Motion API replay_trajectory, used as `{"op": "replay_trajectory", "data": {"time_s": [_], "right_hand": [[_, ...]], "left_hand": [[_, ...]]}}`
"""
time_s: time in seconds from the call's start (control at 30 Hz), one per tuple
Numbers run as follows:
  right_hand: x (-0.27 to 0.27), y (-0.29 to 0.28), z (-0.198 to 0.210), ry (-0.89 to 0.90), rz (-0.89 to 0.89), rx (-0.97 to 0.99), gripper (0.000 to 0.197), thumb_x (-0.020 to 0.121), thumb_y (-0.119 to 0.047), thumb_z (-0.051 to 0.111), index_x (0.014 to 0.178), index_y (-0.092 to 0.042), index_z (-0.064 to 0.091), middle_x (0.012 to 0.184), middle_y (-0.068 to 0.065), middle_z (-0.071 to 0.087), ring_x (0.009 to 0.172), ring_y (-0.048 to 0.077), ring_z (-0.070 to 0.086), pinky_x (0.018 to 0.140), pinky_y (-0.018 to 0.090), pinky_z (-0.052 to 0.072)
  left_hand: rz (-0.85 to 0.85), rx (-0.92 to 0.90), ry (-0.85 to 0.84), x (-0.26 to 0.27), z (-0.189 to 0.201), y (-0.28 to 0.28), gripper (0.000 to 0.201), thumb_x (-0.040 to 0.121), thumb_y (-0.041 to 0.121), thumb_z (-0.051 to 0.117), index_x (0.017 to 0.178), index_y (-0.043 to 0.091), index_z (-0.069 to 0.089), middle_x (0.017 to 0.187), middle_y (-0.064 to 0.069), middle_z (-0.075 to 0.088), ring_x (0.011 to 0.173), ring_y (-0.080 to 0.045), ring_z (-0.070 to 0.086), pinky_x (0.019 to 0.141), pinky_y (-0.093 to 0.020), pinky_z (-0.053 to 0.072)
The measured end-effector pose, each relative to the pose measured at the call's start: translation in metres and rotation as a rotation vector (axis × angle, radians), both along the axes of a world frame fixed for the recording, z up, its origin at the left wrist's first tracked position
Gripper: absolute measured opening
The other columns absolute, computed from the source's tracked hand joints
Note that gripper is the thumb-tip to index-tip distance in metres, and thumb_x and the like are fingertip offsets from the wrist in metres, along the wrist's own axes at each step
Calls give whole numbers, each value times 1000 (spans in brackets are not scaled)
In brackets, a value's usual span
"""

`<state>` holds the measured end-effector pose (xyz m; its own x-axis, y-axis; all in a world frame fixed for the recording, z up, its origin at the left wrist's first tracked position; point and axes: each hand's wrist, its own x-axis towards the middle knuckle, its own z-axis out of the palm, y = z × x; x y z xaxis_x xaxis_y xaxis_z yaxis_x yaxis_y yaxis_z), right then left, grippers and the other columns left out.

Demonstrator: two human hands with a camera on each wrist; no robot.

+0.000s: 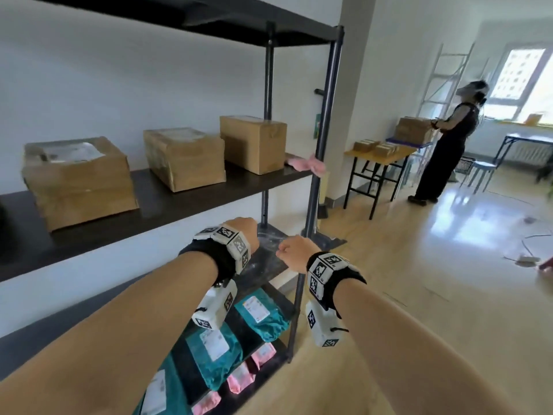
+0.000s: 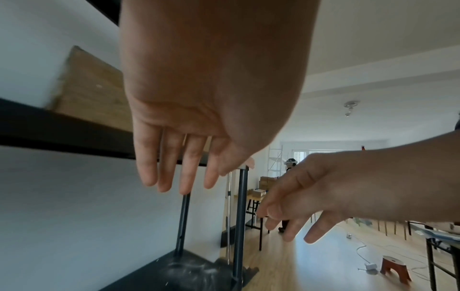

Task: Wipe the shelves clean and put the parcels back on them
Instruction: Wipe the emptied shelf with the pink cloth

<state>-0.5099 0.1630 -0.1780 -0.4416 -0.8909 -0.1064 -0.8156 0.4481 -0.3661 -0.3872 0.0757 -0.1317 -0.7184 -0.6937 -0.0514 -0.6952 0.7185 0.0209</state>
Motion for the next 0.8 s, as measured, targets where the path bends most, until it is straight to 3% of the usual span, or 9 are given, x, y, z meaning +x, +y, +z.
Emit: {"op": "replay_trajectory", "data": {"time_s": [0.1, 0.23, 0.33, 0.47, 0.53, 0.6, 0.73, 0.8], "right_hand": [[-47, -22, 18, -16, -45, -68, 31, 98, -28, 45, 112, -9, 65, 116, 9, 65, 105, 25, 61, 95, 35, 48], [-102, -37, 39, -57, -91, -122, 31, 96, -29, 48, 118, -14, 62, 125, 6, 61, 115, 25, 57, 98, 31, 43], [-144, -50, 53, -84, -113, -200, 33, 95, -30, 49, 123, -17, 60, 130, 6, 58, 118, 25, 55, 98, 31, 42], [-187, -67, 70, -111, -23, -323, 30, 95, -22, 51, 122, -15, 60, 132, 8, 57, 112, 27, 59, 99, 40, 47], [-207, -77, 80, -106, 114, -401, 33, 95, -11, 49, 127, -16, 58, 143, 3, 46, 124, 25, 52, 107, 38, 40], [-226, -89, 89, -86, 233, -421, 39, 97, -8, 45, 134, -16, 53, 144, 4, 45, 134, 25, 42, 113, 36, 32], [-258, -115, 105, 1, 255, -356, 30, 96, -11, 46, 123, -5, 58, 120, 15, 63, 112, 29, 59, 89, 26, 43], [-269, -129, 106, 38, 309, -323, 29, 95, -8, 42, 120, -4, 56, 117, 15, 63, 107, 29, 60, 90, 30, 47]], "left_hand": [[-13, -33, 21, -45, 20, -16, 17, 91, 10, 45, 76, 9, 52, 97, -10, 64, 76, -25, 55, 66, -29, 42], [-12, -55, -20, -92, 29, -29, 23, 93, 6, 42, 107, 3, 60, 112, -14, 63, 99, -29, 62, 71, -28, 42], [19, -24, -17, -122, 35, -37, 24, 92, 8, 43, 108, 4, 60, 112, -13, 62, 100, -29, 61, 73, -30, 45], [62, -36, 19, -152, 40, -46, 27, 92, 10, 41, 110, 4, 61, 113, -12, 63, 102, -30, 61, 78, -31, 46], [92, -60, 56, -169, 45, -50, 26, 92, 10, 41, 108, 6, 61, 111, -11, 64, 99, -30, 62, 75, -31, 46], [149, -84, 93, -186, 52, -54, 25, 90, 10, 42, 106, 8, 61, 108, -10, 64, 95, -29, 63, 74, -31, 48], [281, -100, 152, -220, 72, -60, 24, 91, 10, 44, 107, 9, 61, 107, -10, 65, 95, -28, 63, 73, -31, 49], [303, -107, 145, -237, 77, -64, 27, 93, 11, 42, 112, 11, 60, 113, -10, 64, 100, -28, 63, 76, -31, 48]]}}
